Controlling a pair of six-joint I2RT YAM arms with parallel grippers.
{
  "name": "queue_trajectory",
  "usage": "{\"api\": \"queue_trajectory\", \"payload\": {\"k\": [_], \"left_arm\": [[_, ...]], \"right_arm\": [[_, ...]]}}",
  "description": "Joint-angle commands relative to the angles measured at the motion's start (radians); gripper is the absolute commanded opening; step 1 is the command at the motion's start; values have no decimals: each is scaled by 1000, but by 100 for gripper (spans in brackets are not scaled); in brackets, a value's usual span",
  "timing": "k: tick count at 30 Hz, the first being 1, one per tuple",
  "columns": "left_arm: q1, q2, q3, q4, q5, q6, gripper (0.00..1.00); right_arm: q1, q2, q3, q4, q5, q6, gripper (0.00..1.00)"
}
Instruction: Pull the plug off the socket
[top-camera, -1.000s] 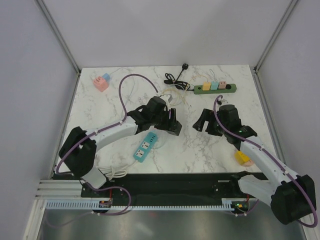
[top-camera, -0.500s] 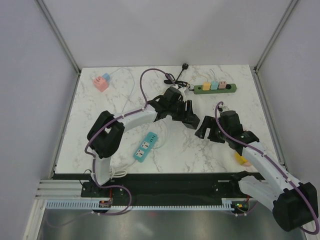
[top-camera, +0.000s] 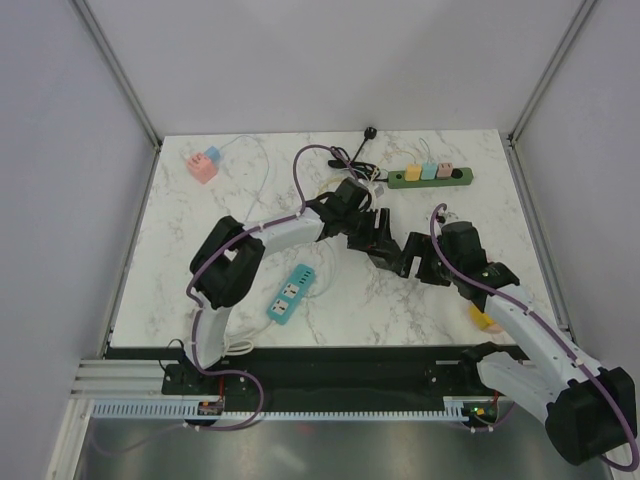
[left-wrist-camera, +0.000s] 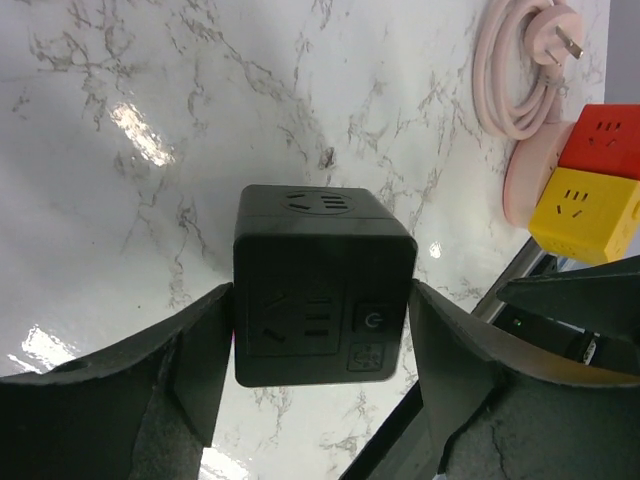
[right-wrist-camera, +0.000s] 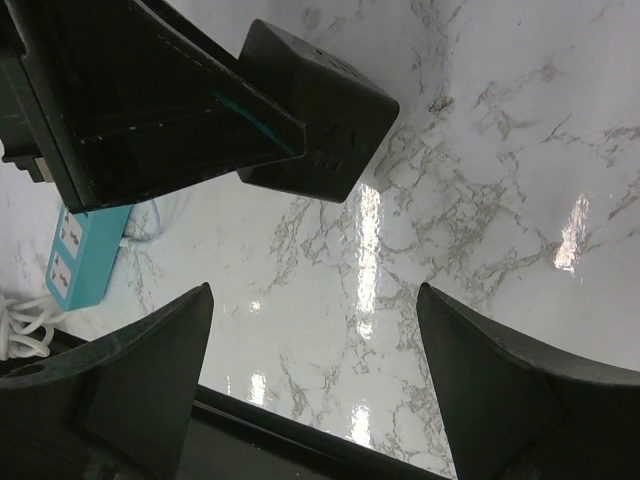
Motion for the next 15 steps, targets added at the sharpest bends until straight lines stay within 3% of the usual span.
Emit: {"api": "queue_trajectory", "payload": {"k": [1,3,4,11,15], "left_arm": [[2,-18,45,3,31,6,77],[2,-42,50,-9,14,30,97],[2,-51,53,-25,2,36,100],[6,-189,12,-91,-6,66,100],[19,-393,-86,-137,-31,119,98]], "right_arm": [[-4,-18,8,-12,9,-24,91],[-4,-15,5,-11,9,-29,91],[-4,-12,4,-12,6,-32,91],[-4,-2,16,-11,-6,-49,91],[-4,-2,17,-9,-5,-58,91]]}}
